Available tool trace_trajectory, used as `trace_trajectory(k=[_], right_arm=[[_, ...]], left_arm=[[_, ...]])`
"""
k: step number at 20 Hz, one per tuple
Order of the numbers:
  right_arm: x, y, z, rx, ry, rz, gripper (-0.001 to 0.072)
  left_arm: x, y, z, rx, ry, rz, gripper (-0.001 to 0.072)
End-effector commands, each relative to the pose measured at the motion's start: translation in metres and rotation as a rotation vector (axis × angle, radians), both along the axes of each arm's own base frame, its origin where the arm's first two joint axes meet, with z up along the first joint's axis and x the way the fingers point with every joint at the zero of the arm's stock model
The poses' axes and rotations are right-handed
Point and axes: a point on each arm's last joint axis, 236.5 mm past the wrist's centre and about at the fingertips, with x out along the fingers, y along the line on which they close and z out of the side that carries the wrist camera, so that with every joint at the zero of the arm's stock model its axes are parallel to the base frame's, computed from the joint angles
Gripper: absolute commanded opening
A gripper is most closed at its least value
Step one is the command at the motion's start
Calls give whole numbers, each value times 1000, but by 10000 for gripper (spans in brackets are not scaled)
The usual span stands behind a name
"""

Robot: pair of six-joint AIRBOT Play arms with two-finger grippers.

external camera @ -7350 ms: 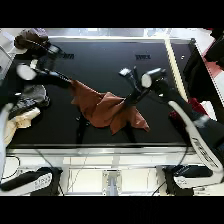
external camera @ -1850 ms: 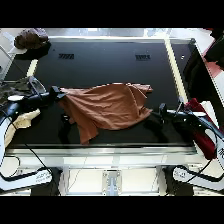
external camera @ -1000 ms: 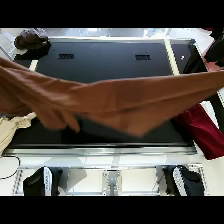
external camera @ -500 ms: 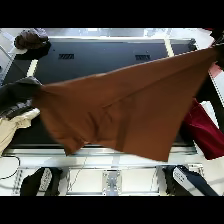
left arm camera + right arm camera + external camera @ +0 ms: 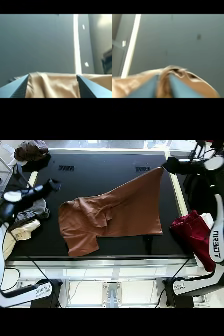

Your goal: Fold the shirts.

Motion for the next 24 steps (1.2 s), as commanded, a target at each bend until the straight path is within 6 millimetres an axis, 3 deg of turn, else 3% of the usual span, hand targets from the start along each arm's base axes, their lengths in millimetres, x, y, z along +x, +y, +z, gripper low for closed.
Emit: trace_trajectory(k=[1, 2, 4, 6, 9, 12, 14, 17, 21, 24], right_arm=[[21, -1, 31, -60, -121, -32, 329], [9, -12, 46, -105, -112, -20, 329], [-26, -53, 77, -209, -63, -51, 329], [-75, -99, 97, -293, 23, -109, 329], [-157, -141, 111, -345, 138, -163, 330], [-200, -163, 126, -350, 141, -238, 331], [-208, -162, 130, -338, 126, -239, 331], [-204, -152, 133, -306, 102, -210, 331], [-198, -146, 133, -279, 93, -185, 332], [-197, -147, 131, -283, 94, -180, 331]], left_arm=[[34, 26, 64, 54, -159, 62, 718], [25, 41, 93, 66, -211, 92, 717], [-9, 64, 136, 80, -258, 97, 716], [-55, 73, 145, 69, -188, 29, 705], [-138, 103, 100, 15, 79, 96, 706], [-196, 124, 32, -9, 231, 239, 707], [-219, 115, -25, -113, 325, 280, 706], [-249, 79, -109, -280, 503, 259, 706], [-268, 46, -161, -454, 626, 251, 707], [-269, 36, -176, -534, 678, 247, 708]])
